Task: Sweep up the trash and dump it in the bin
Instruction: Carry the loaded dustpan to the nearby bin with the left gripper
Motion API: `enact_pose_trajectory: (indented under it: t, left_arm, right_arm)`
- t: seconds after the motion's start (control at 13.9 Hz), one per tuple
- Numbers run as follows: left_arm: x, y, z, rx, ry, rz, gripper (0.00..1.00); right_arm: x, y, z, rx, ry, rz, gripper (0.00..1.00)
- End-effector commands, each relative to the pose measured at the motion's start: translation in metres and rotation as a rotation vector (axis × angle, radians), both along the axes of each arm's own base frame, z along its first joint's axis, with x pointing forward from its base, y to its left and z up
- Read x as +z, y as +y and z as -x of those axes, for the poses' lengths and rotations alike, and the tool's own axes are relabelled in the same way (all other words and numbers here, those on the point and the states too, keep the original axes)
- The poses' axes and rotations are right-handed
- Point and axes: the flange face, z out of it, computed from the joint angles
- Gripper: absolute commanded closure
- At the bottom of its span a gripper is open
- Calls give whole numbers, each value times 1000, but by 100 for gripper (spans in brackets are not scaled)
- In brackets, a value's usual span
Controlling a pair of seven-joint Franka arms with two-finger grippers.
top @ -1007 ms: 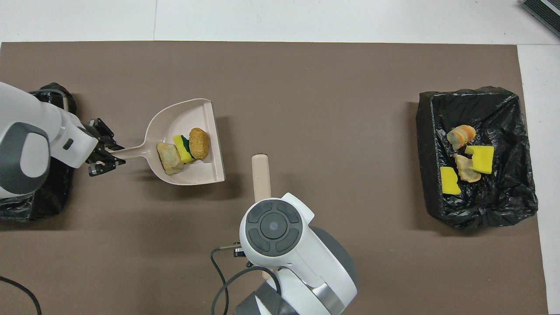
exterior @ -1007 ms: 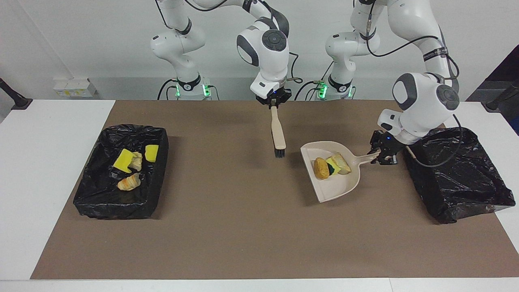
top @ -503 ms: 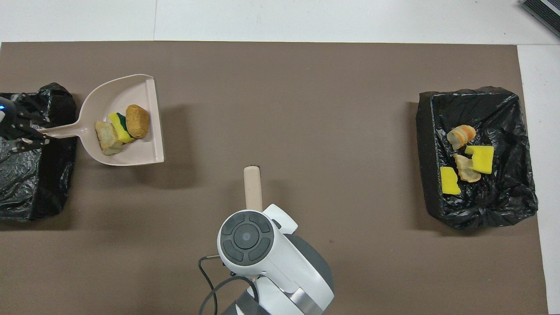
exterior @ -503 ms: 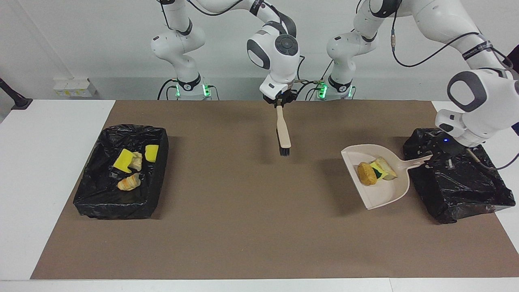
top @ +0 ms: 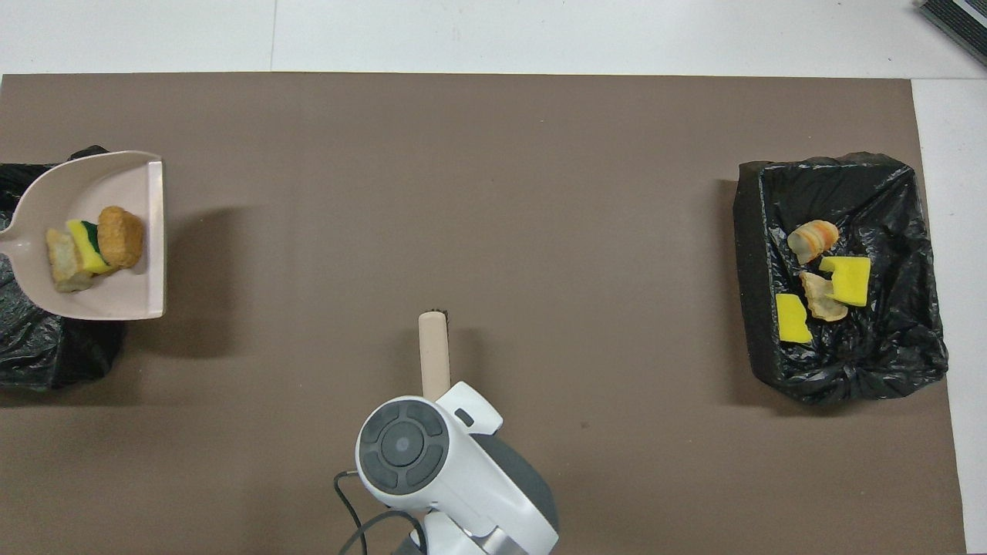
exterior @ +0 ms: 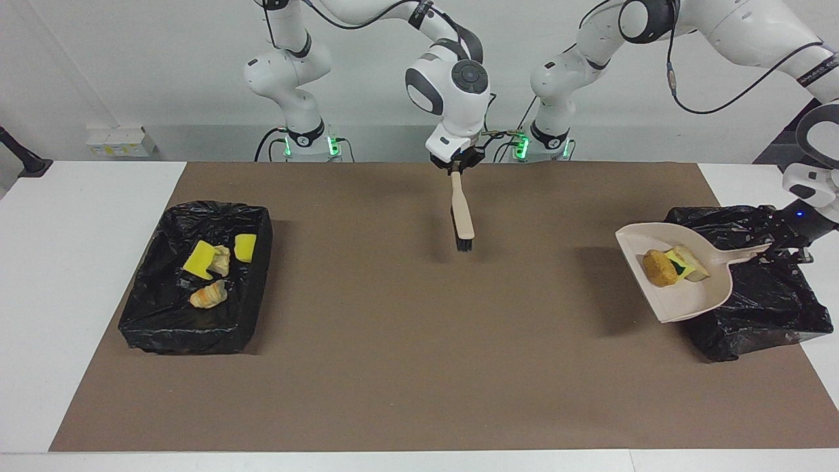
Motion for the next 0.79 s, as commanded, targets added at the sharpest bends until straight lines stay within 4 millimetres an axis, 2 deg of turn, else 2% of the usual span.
enact_pose_trajectory:
  t: [0.0,0.29,0.43,0.58,0.72]
  left_arm:
    - [22,43,8,-57,-15,-71,100]
    - [39,51,4,-123,21,-330,100]
    - [50,62,7,-116,-17,-385,100]
    - [51,73,15,-106,-12,-424,100]
    - [58,72,11,-140,5,-528,100]
  right_arm:
    - [-14,-8,21,-38,-34,4,100]
    - [-32,-28,37,-34,-24,40,100]
    - [-36,-31,38,-30,-27,37,100]
    - [-40,-32,40,-36,-20,0,100]
    - [-46,-38,42,0,16,-28,100]
